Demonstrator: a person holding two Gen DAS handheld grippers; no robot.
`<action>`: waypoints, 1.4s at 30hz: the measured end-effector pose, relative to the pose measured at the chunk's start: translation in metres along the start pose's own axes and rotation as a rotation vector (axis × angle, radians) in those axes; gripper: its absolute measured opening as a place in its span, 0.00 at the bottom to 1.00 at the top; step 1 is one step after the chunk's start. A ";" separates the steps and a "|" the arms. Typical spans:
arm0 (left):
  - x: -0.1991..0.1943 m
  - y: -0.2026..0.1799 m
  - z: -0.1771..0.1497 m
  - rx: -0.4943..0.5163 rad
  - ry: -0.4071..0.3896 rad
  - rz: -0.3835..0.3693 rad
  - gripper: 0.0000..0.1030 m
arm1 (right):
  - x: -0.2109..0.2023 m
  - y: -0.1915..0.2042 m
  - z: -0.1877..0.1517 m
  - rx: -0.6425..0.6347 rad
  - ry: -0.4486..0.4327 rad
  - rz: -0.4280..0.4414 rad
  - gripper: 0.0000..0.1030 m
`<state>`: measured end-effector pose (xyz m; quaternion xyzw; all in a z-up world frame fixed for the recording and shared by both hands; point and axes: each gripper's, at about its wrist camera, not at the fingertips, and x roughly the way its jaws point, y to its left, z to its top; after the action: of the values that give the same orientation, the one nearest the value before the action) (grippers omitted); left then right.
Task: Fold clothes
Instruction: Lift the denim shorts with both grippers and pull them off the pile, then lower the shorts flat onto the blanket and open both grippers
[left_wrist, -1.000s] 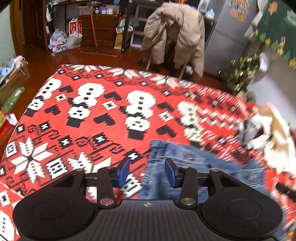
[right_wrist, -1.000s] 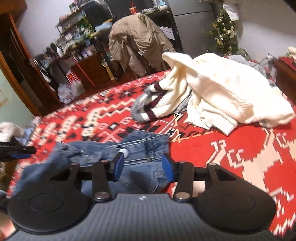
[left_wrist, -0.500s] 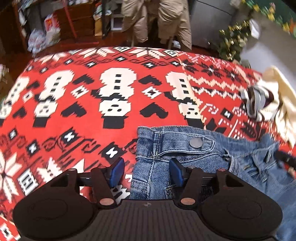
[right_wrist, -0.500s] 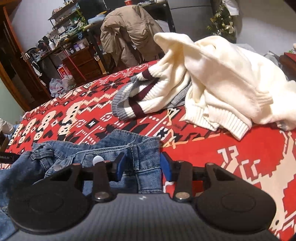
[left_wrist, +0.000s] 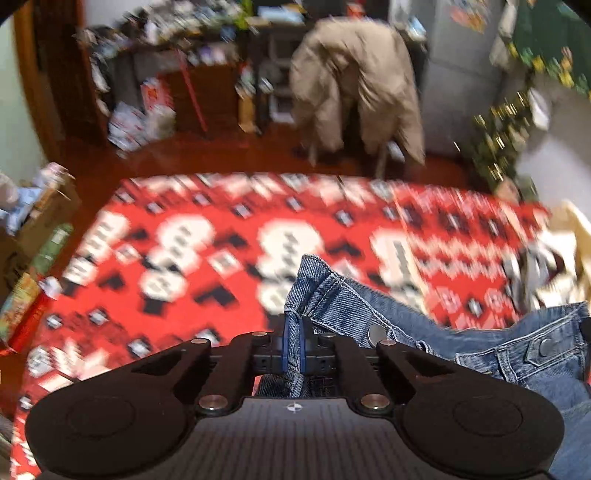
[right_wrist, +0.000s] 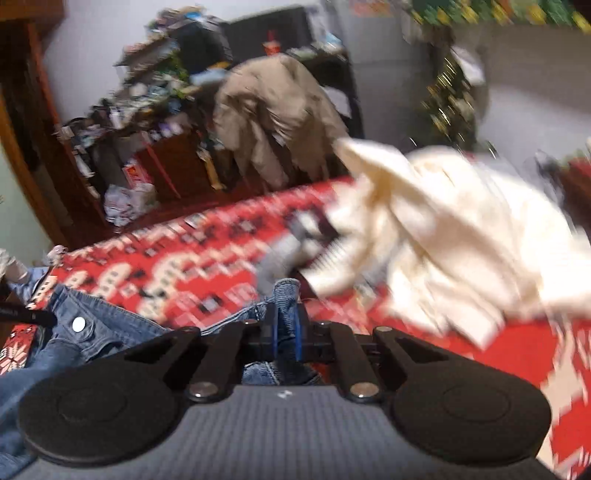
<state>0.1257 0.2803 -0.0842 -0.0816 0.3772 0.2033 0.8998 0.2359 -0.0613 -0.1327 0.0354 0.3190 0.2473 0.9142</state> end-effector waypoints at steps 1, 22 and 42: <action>-0.005 0.005 0.005 -0.009 -0.030 0.023 0.05 | 0.003 0.008 0.008 -0.030 -0.014 0.010 0.08; 0.102 0.073 0.035 -0.188 0.014 0.191 0.21 | 0.208 0.128 0.082 -0.249 0.017 0.032 0.12; -0.029 0.097 -0.049 -0.265 0.184 0.029 0.40 | -0.011 0.028 0.004 -0.080 0.115 0.009 0.55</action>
<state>0.0343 0.3447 -0.0969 -0.2125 0.4288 0.2560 0.8399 0.2188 -0.0417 -0.1173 -0.0139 0.3608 0.2658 0.8939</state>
